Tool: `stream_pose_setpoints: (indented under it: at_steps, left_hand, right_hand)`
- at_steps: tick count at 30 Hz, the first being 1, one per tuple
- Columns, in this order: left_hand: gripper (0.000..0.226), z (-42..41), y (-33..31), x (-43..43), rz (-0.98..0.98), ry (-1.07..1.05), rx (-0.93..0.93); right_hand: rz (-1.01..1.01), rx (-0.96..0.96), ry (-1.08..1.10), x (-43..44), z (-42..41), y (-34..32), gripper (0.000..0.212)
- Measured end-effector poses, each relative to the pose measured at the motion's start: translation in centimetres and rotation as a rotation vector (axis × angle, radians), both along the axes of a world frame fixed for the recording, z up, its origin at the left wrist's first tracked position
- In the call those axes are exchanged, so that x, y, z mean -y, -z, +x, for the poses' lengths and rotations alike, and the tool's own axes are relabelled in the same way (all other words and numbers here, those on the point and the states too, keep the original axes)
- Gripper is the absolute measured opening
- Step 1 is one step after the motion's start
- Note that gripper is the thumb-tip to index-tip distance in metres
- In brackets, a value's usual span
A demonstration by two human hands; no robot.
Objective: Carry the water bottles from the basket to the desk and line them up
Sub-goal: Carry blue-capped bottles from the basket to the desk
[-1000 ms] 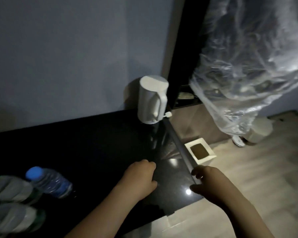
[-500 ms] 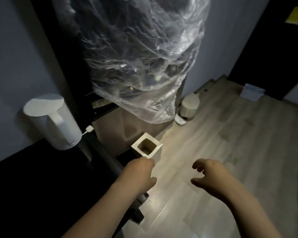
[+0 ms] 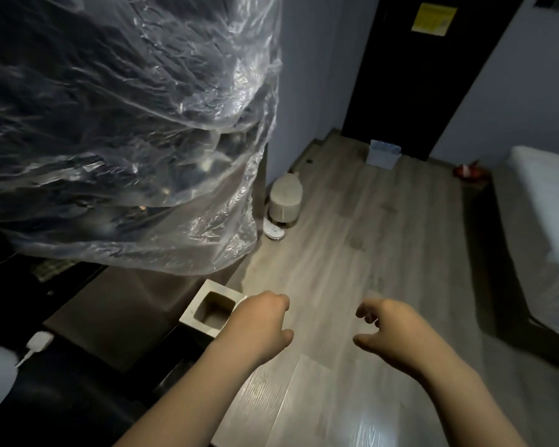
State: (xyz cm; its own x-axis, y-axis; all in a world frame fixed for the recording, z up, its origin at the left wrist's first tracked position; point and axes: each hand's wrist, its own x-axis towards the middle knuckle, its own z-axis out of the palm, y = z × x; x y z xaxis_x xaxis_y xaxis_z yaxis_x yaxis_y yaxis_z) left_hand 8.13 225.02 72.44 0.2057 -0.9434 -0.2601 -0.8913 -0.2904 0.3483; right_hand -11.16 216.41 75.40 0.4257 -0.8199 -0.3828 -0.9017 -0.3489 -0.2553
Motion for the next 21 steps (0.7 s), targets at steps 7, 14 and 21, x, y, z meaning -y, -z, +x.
stream_pose_setpoints:
  at_steps: [7, 14, 21]
  left_hand:
    - [0.034, 1.8, 0.0, 6.9, 0.009, 0.078, 0.011]
    - [0.036, 1.0, 0.1, 14.9, 0.017, 0.103, 0.026]
    - [0.038, -1.4, 0.1, 26.7, -0.008, 0.105, 0.048]
  right_hand:
    - [0.007, -0.016, 0.072, 5.6, 0.9, -0.4, 0.044]
    - [-0.006, -0.004, 0.079, 13.1, 0.7, 0.4, 0.045]
    - [-0.032, 0.037, 0.102, 24.8, -2.1, 1.0, 0.044]
